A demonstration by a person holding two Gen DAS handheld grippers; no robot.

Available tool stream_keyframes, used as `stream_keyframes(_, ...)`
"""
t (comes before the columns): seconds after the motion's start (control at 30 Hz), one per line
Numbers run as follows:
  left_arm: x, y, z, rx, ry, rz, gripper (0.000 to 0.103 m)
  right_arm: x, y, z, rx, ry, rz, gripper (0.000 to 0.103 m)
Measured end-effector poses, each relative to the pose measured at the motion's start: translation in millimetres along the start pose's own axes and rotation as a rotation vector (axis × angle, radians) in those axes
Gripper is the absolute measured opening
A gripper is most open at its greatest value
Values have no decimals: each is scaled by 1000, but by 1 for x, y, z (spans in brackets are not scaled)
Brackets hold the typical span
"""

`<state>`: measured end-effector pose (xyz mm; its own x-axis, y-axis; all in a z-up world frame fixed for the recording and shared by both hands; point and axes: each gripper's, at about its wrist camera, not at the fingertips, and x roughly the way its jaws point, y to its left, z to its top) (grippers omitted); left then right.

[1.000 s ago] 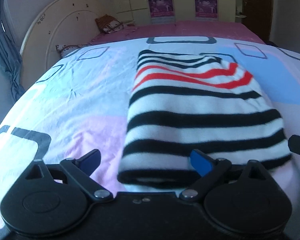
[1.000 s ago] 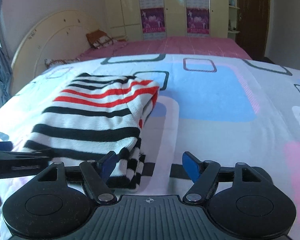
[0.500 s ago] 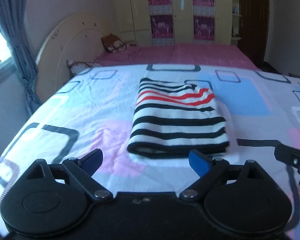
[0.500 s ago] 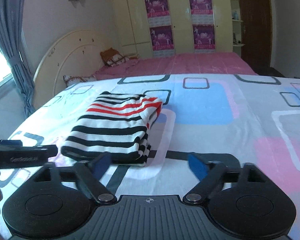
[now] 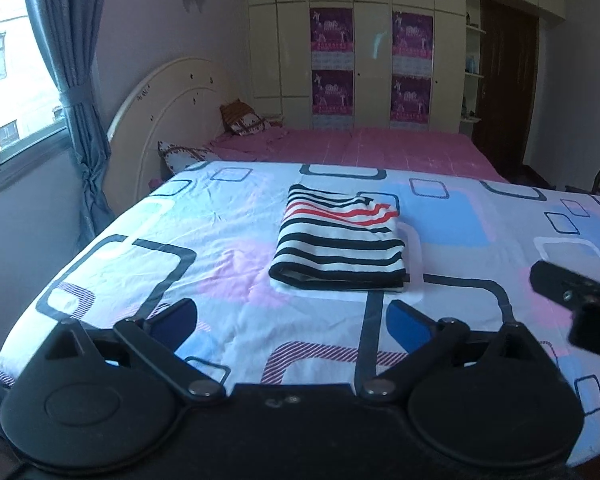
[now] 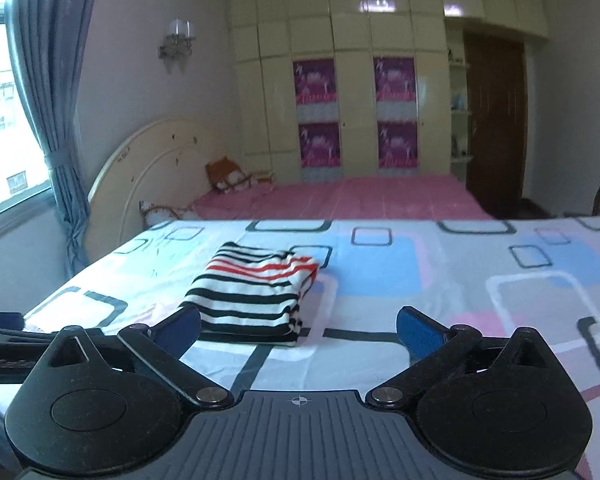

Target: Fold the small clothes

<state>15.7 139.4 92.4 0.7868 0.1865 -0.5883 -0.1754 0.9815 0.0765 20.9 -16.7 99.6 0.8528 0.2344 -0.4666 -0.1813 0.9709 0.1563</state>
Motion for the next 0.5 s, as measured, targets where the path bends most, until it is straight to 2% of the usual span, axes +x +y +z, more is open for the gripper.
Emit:
stream_keyframes(0.2, -24, 6, -6, -24, -22, 4, 101, -10, 4, -13, -2, -1, 4, 103)
stream_keyframes(0.5, -36, 9, -10, -38, -39, 17, 102, -26, 2, -16, -12, -26, 4, 103)
